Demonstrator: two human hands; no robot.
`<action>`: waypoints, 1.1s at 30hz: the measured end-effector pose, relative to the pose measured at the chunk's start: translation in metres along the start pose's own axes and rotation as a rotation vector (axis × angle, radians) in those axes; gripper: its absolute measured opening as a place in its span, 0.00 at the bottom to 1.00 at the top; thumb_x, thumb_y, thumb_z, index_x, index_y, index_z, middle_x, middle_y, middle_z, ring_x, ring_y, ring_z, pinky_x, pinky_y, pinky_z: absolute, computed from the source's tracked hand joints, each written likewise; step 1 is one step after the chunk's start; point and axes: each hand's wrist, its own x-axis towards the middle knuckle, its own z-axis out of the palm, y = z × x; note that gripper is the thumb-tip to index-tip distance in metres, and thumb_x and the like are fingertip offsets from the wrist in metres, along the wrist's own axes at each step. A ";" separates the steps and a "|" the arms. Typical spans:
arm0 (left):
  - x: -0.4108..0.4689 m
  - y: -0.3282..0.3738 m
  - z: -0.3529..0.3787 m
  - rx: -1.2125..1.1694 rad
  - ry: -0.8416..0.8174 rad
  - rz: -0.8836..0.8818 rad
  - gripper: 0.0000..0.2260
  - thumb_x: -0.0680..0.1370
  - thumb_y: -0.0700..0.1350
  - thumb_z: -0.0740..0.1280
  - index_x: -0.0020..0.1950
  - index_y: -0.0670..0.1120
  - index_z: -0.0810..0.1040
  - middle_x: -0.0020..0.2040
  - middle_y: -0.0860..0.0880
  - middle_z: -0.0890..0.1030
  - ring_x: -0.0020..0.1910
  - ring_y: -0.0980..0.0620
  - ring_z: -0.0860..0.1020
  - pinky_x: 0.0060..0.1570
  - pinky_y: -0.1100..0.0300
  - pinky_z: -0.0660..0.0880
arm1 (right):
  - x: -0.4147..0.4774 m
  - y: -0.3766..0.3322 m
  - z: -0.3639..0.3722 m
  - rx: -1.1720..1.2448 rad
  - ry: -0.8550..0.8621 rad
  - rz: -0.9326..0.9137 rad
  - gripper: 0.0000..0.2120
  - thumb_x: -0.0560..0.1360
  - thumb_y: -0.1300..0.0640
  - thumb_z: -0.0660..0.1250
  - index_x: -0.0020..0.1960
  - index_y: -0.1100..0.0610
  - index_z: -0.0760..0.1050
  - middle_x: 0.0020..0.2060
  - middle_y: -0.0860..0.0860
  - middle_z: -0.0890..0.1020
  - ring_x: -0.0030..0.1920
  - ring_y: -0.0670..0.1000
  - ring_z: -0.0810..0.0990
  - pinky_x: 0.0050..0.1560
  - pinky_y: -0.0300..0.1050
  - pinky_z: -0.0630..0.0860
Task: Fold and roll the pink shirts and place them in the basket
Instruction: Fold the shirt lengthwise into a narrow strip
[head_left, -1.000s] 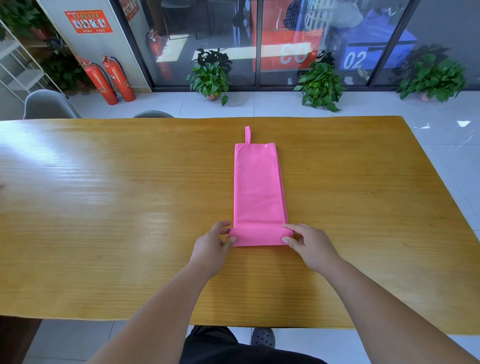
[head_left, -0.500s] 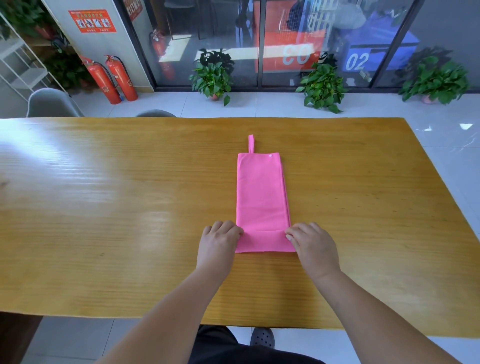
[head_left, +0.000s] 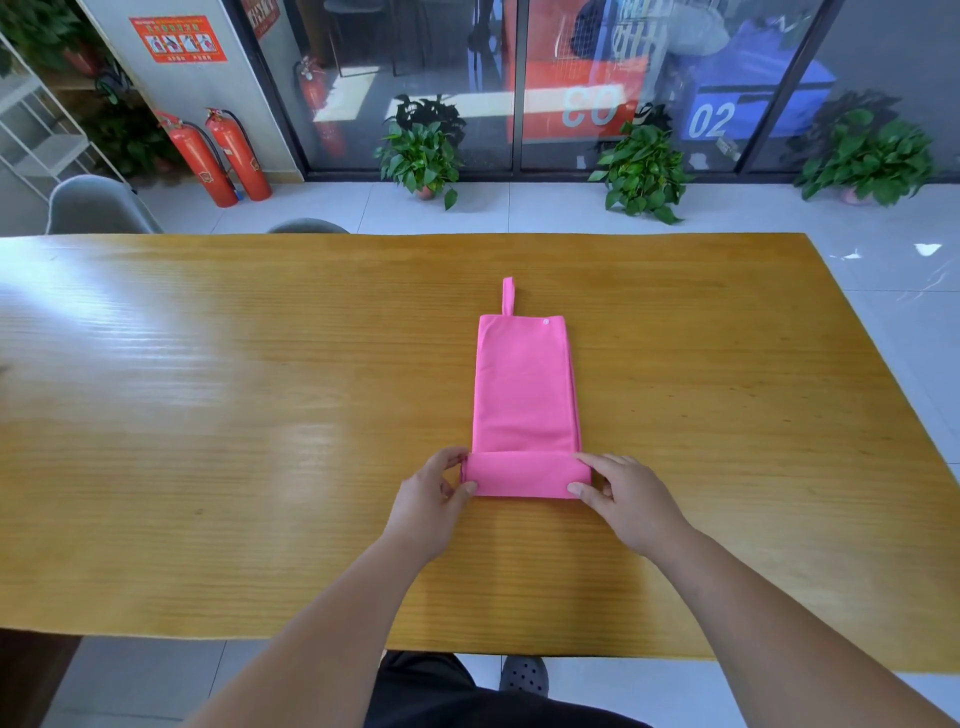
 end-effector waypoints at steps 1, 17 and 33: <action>0.000 -0.002 0.000 -0.031 -0.017 -0.007 0.18 0.83 0.53 0.70 0.73 0.60 0.75 0.61 0.61 0.81 0.49 0.56 0.80 0.50 0.58 0.78 | -0.001 0.000 0.000 0.059 0.000 0.018 0.25 0.82 0.36 0.63 0.76 0.43 0.73 0.55 0.40 0.80 0.51 0.43 0.75 0.51 0.42 0.74; 0.010 0.016 0.004 0.474 0.167 0.204 0.12 0.86 0.54 0.64 0.66 0.56 0.82 0.64 0.61 0.80 0.62 0.51 0.76 0.58 0.53 0.73 | 0.003 -0.026 0.012 -0.260 0.355 -0.092 0.17 0.84 0.39 0.61 0.64 0.46 0.82 0.60 0.37 0.82 0.57 0.46 0.76 0.52 0.43 0.77; 0.015 0.013 -0.002 0.459 0.161 0.308 0.07 0.79 0.50 0.75 0.57 0.56 0.84 0.56 0.60 0.78 0.54 0.54 0.76 0.52 0.54 0.74 | 0.002 -0.020 0.011 -0.236 0.520 -0.232 0.06 0.76 0.50 0.79 0.46 0.48 0.82 0.46 0.39 0.80 0.49 0.40 0.68 0.51 0.31 0.67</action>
